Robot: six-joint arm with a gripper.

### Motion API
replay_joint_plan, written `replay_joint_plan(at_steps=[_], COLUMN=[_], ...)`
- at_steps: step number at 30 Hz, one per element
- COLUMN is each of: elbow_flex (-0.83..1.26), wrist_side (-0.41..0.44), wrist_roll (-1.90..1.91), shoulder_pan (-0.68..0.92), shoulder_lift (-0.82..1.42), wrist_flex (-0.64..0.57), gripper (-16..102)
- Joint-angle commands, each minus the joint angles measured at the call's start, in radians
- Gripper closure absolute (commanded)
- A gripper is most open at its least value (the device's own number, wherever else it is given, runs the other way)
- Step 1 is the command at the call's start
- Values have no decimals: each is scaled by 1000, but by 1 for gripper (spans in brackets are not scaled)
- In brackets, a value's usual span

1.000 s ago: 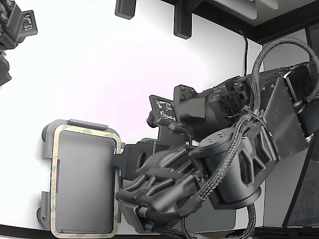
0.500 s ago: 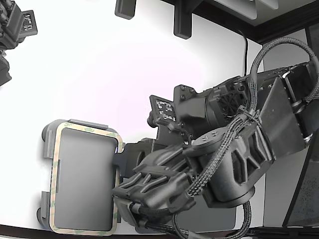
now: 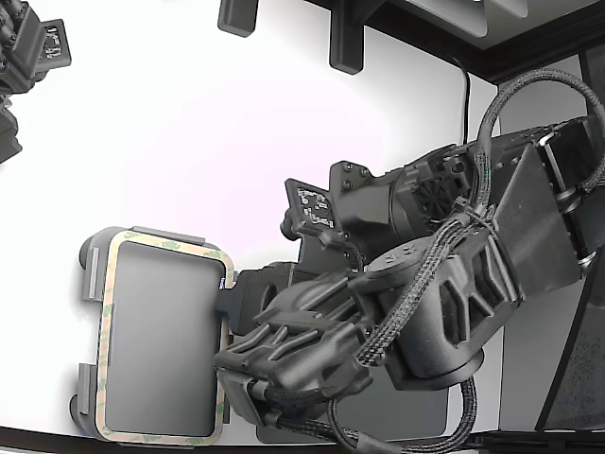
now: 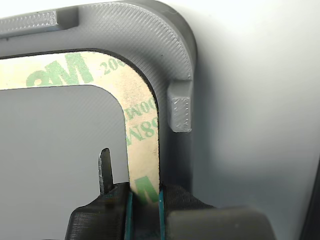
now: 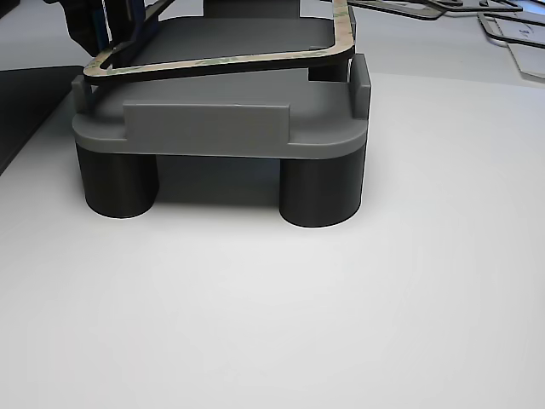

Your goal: Move top rectangular frame to the holder.

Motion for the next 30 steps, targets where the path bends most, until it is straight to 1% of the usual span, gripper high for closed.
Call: replay_joint_plan(at_steps=[1, 19, 21, 22, 23, 24, 25, 26, 30], elbow_flex=[-15, 41, 55, 61, 63, 63, 63, 61, 44], wrist_side=[-3, -2, 0, 0, 0, 0, 0, 2, 15], wrist_roll=[2, 0, 0, -2, -3, -5, -6, -6, -21], shoulder_pan=[-15, -17, -17, -17, -17, -17, -17, -17, -17], shoulder_lift=[31, 51, 57, 61, 63, 63, 63, 64, 58], wrist_flex=[-3, -44, -54, -58, -60, -60, -58, -60, -66], gripper=[97, 97, 96, 83, 44, 2, -10, -14, -14])
